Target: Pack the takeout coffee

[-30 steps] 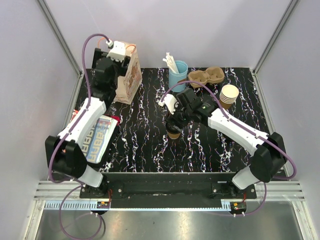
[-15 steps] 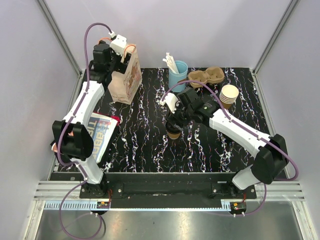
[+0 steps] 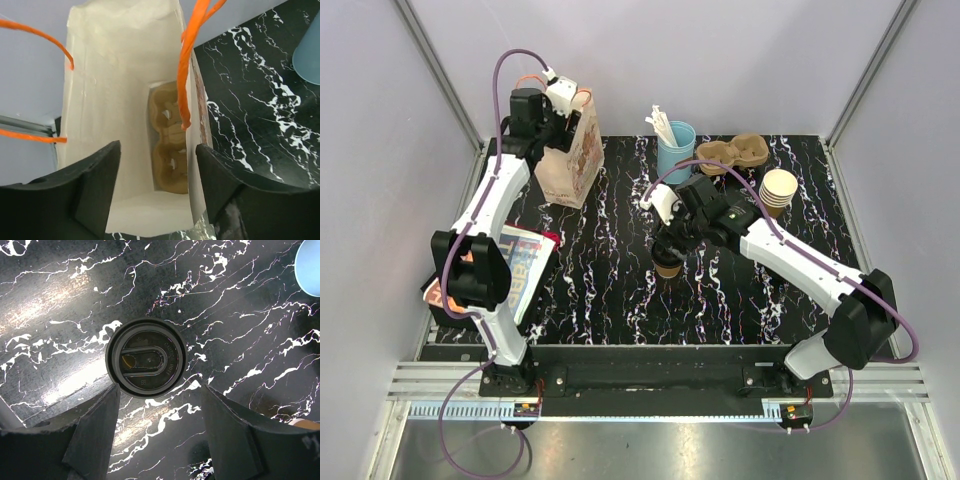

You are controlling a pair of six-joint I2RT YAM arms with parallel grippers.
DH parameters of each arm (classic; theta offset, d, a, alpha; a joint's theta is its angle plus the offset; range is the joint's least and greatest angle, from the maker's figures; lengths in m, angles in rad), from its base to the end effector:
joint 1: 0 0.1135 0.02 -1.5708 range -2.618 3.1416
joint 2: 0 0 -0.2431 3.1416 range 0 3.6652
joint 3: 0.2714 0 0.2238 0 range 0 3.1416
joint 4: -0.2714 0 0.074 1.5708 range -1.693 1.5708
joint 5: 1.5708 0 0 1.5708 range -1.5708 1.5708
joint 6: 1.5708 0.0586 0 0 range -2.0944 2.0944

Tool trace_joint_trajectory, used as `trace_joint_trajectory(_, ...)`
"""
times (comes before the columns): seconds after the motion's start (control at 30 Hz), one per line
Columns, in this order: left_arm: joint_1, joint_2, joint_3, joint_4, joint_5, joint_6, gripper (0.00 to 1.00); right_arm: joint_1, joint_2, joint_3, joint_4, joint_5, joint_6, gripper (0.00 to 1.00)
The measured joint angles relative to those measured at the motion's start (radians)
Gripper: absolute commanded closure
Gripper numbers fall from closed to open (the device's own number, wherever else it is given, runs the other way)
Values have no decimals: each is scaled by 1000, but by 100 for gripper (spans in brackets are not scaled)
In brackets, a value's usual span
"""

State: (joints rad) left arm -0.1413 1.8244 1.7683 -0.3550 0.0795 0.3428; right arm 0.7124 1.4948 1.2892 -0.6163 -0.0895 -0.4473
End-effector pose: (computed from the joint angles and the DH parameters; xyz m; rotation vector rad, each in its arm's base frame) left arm 0.4162 -0.0639 0.3437 0.5247 1.9101 0.0521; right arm 0.2350 0.2098 0.2737 -1.3507 1.9851 0.2312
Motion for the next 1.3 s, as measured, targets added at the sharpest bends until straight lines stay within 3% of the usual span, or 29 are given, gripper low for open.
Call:
trace_joint_trajectory(0.13, 6, 1, 10, -25, 27, -5, 47, 0, 0, 0, 0, 2, -1, 29)
trace_joint_trajectory(0.3, 8, 2, 17, -60, 55, -6, 79, 0, -12, 0, 0, 3, -1, 29)
trace_joint_trajectory(0.33, 8, 2, 17, -67, 63, -6, 81, 0, -15, 0, 0, 3, -1, 29)
trace_joint_trajectory(0.87, 6, 3, 71, -165, 163, -99, 88, -35, -101, 0, 6, 28, -1, 29)
trace_joint_trajectory(0.9, 2, 2, 69, -173, 168, -111, 88, -37, -107, 0, 6, 28, -1, 29)
trace_joint_trajectory(0.97, -6, -9, 54, -175, 168, -125, 78, -42, -117, 0, 7, 28, -1, 29)
trace_joint_trajectory(1.07, -31, -36, 19, -175, 152, -130, 78, -44, -123, 0, 7, 27, -1, 29)
trace_joint_trajectory(1.27, -56, -55, 9, -167, 126, -130, 100, -49, -123, 0, 7, 27, -1, 29)
trace_joint_trajectory(1.3, -54, -55, 9, -167, 125, -130, 100, -49, -124, 0, 7, 27, -1, 29)
